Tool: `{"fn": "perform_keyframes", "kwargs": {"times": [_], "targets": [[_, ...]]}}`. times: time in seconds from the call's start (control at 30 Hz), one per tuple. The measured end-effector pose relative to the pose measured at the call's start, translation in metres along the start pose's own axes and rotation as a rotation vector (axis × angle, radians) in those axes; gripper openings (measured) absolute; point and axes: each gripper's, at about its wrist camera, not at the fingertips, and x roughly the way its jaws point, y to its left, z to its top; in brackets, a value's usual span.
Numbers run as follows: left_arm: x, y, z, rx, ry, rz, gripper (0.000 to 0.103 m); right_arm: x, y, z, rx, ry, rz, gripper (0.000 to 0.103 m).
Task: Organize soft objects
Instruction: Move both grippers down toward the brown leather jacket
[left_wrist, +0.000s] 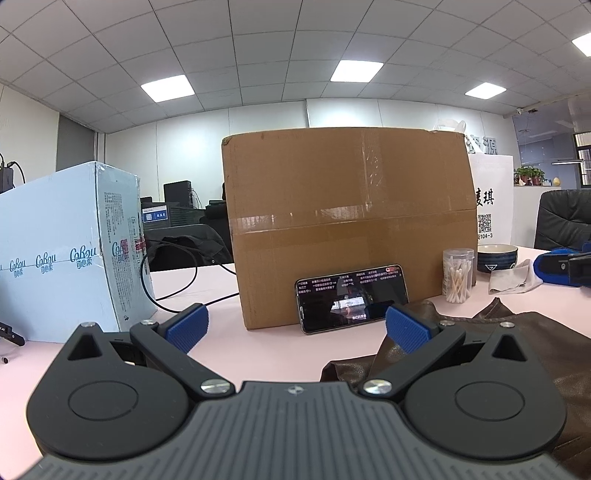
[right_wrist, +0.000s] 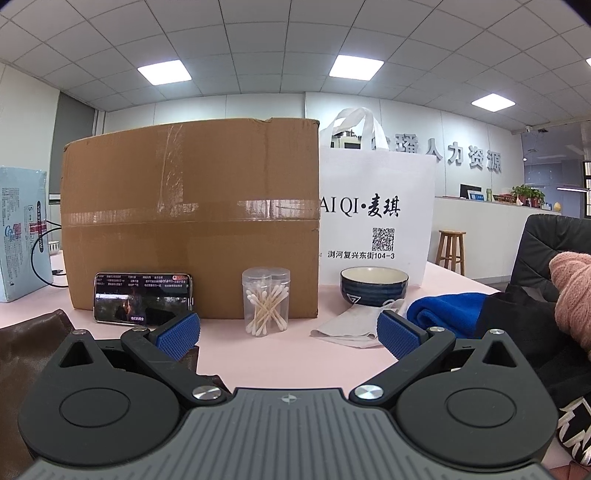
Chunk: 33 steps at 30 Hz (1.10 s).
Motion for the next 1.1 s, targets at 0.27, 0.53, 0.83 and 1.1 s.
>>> {"fn": "perform_keyframes", "kwargs": {"times": [0.27, 0.53, 0.83, 1.1], "targets": [[-0.002, 0.003, 0.001, -0.024, 0.022, -0.073, 0.103, -0.006, -0.001, -0.001, 0.012, -0.011, -0.005, 0.103], [0.004, 0.002, 0.002, -0.060, 0.113, -0.080, 0.103, -0.012, -0.004, 0.000, 0.035, -0.010, 0.043, 0.103], [0.019, 0.016, -0.007, -0.264, 0.271, -0.211, 0.103, -0.004, -0.013, 0.001, 0.196, 0.150, 0.280, 0.103], [0.032, 0.022, -0.017, -0.372, 0.406, -0.268, 0.103, -0.010, -0.018, -0.008, 0.300, 0.267, 0.322, 0.103]]}}
